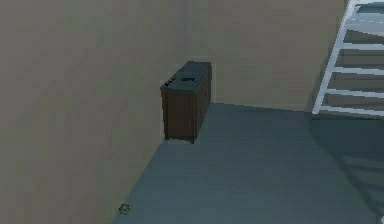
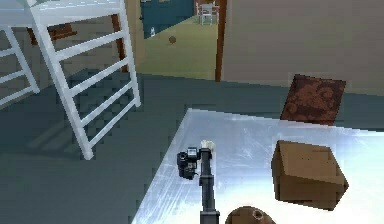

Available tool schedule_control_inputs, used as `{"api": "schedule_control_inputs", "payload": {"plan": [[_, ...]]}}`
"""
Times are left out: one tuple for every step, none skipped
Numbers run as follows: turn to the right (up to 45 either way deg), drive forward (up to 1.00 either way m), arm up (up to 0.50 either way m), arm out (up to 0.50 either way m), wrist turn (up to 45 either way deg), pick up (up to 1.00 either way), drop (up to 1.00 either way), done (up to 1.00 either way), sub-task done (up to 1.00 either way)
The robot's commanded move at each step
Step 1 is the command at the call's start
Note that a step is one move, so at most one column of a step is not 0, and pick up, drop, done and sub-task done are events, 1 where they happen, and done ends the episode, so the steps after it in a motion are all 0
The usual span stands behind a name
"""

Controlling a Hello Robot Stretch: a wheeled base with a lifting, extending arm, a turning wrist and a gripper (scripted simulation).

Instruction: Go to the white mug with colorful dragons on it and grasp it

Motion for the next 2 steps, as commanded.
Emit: {"api": "schedule_control_inputs", "payload": {"plan": [[0.0,0.0,0.1,0.0,0.0,0.0,0.0,0.0,0.0],[0.0,0.0,0.0,0.0,0.0,0.0,0.0,1.0,0.0]]}}
